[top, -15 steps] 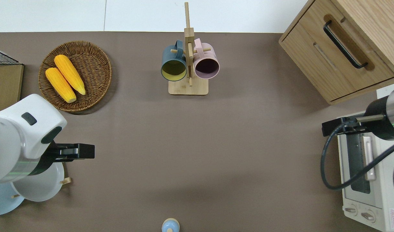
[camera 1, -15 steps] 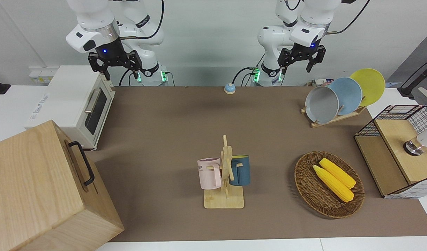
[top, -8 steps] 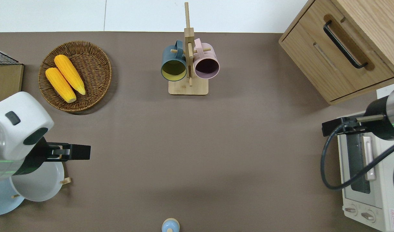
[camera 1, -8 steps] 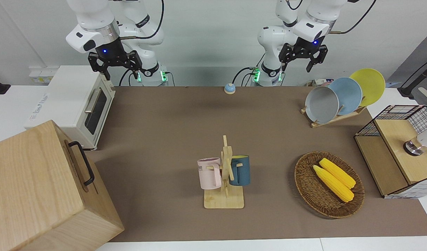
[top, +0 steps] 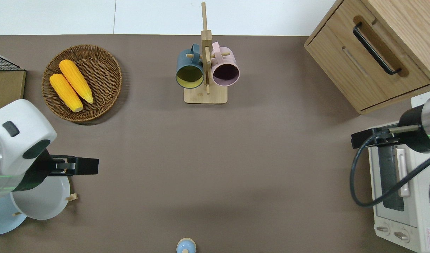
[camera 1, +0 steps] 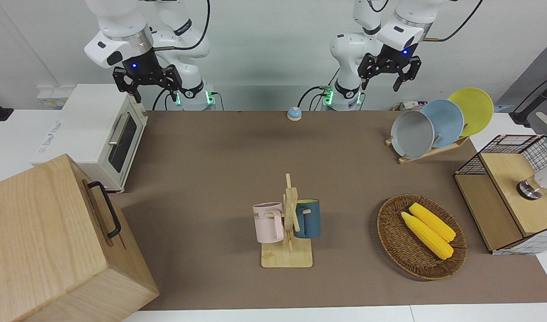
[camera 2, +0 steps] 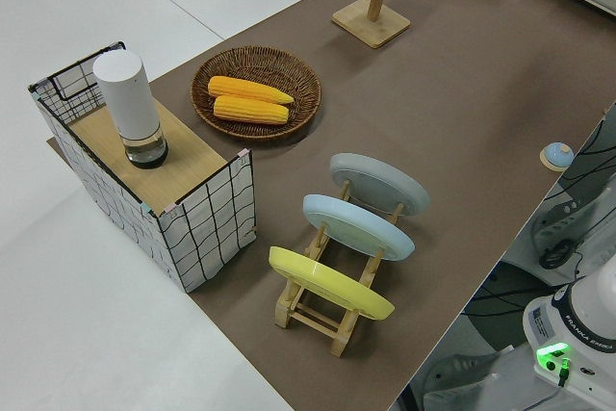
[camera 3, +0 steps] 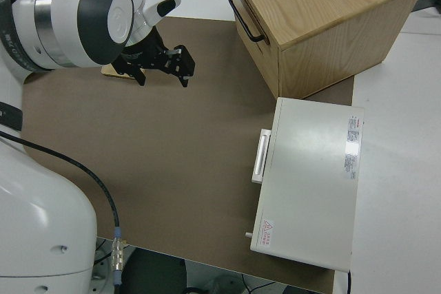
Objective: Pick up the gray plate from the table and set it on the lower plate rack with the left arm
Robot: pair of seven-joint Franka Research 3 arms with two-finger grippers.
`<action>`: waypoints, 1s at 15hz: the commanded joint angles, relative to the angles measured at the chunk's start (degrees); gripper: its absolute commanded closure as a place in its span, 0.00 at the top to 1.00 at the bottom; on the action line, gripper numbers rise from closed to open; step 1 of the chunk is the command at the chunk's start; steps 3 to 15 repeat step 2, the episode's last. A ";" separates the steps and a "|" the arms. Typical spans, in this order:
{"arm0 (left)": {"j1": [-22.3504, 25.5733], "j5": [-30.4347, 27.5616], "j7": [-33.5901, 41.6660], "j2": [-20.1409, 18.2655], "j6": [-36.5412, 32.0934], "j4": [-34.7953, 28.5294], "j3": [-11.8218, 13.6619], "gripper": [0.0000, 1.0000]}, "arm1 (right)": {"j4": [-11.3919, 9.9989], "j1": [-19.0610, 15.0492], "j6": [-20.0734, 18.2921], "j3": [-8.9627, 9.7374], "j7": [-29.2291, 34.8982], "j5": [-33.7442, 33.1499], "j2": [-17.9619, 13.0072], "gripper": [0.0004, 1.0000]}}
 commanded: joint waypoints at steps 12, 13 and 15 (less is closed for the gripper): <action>0.01 -0.82 0.20 0.12 -1.22 0.97 0.29 1.00 | 0.35 -0.41 -0.83 0.29 0.01 0.34 -0.14 0.99; 0.01 -0.82 0.20 0.12 -1.22 0.97 0.29 1.00 | 0.35 -0.41 -0.83 0.29 0.01 0.34 -0.14 0.99; 0.01 -0.82 0.20 0.12 -1.22 0.97 0.29 1.00 | 0.35 -0.41 -0.83 0.29 0.01 0.34 -0.14 0.99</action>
